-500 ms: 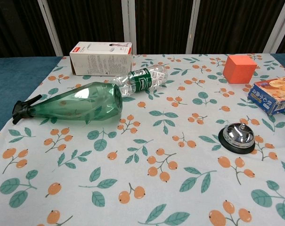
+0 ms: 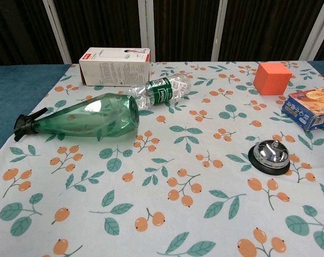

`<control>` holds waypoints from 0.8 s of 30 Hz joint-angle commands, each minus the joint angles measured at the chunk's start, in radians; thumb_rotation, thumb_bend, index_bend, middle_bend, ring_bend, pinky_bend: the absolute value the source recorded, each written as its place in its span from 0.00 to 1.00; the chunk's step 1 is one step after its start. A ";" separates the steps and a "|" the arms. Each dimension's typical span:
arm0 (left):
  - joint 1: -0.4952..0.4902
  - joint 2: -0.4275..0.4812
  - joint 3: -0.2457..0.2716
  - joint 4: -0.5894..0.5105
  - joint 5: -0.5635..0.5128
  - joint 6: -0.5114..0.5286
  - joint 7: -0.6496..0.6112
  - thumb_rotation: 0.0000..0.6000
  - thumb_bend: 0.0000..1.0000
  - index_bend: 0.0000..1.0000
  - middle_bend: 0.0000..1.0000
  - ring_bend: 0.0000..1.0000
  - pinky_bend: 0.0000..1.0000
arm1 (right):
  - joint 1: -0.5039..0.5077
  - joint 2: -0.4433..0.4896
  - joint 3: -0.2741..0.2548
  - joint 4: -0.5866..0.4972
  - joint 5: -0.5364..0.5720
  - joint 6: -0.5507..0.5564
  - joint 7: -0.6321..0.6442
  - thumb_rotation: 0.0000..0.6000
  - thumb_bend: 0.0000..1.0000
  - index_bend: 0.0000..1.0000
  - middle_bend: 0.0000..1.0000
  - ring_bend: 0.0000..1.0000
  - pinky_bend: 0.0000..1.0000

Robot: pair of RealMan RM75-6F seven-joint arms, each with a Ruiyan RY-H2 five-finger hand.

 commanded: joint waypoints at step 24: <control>-0.004 0.002 -0.005 0.001 -0.011 -0.011 -0.009 1.00 0.01 0.00 0.00 0.00 0.00 | 0.143 -0.196 0.019 0.050 0.086 -0.258 -0.182 1.00 0.84 0.00 0.00 0.00 0.00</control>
